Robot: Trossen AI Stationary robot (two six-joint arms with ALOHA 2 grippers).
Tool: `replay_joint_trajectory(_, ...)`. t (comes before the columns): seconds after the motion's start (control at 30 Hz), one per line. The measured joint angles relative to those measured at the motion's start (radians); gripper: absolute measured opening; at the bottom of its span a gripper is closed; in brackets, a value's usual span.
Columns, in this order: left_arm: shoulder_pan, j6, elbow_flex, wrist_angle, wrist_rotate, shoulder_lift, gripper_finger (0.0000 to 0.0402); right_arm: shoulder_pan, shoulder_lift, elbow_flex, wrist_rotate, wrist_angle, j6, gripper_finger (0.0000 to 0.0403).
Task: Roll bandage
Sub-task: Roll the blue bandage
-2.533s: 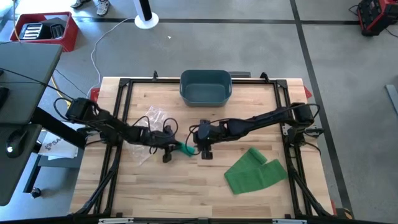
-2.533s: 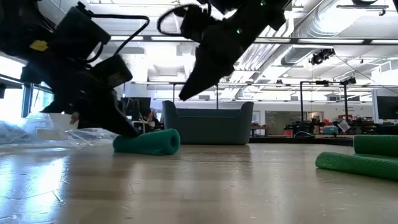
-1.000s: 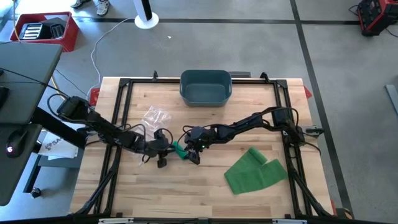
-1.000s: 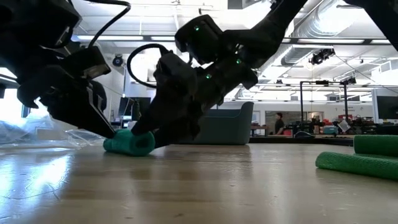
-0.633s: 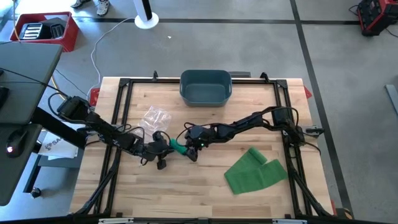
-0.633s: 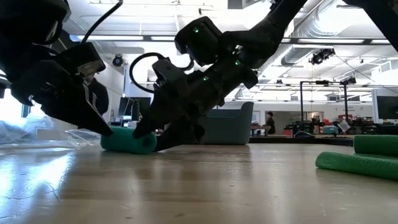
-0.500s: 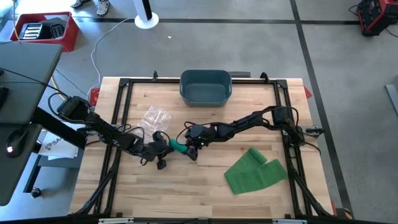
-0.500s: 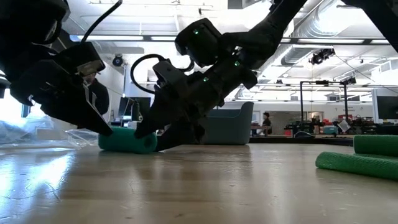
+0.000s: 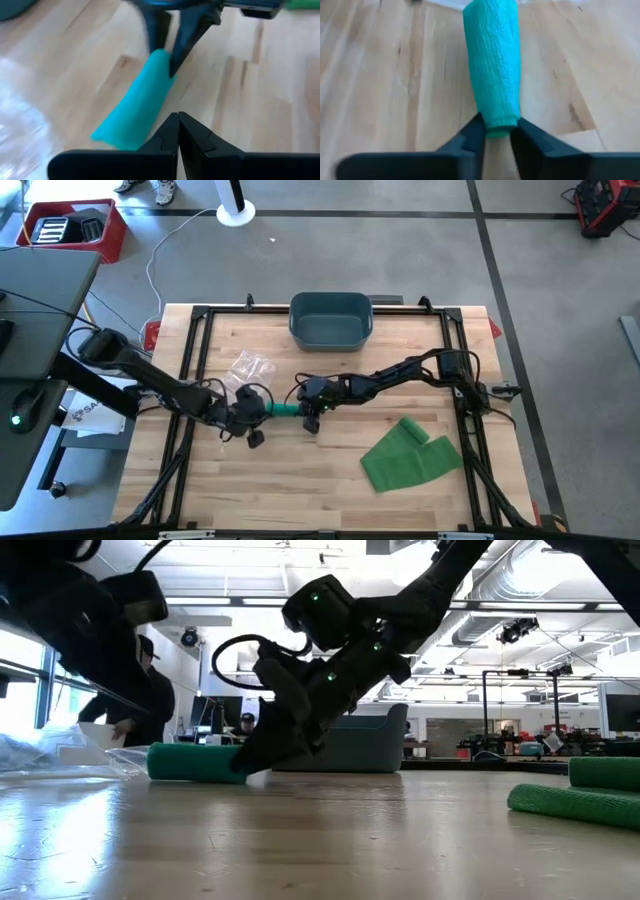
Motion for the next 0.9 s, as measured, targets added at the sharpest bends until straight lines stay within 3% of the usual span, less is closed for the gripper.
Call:
replay_joint_trajectory(0.13,0.0,-0.077,0.046,-0.177,-0.002,-0.061,0.0001,0.01,-0.008,0.0,0.064,-0.022,-0.113,0.0011)
replay_joint_trajectory(0.23,-0.012,-0.104,0.052,-0.221,-0.003,-0.091,0.0001,0.027,-0.045,0.0,0.156,-0.125,-0.149,0.002)
replay_joint_trajectory(0.4,-0.047,-0.114,0.052,-0.218,-0.009,-0.096,0.0001,0.093,-0.156,-0.002,0.451,-0.418,-0.262,0.0018)
replay_joint_trajectory(0.5,-0.069,-0.126,0.052,-0.215,-0.011,-0.089,0.0001,0.144,-0.211,-0.002,0.561,-0.582,-0.322,0.0014)
replay_joint_trajectory(0.67,-0.108,-0.158,0.052,-0.214,0.022,-0.088,0.0001,0.195,-0.286,-0.107,0.585,-0.669,-0.335,0.0021)
replay_joint_trajectory(0.8,-0.127,-0.208,0.06,-0.24,0.095,-0.088,0.0,0.206,-0.371,-0.277,0.552,-0.553,-0.252,0.0035)
replay_joint_trajectory(0.9,-0.116,-0.229,0.132,-0.389,0.199,-0.088,0.0,0.204,-0.43,-0.369,0.468,-0.441,-0.256,0.0061)
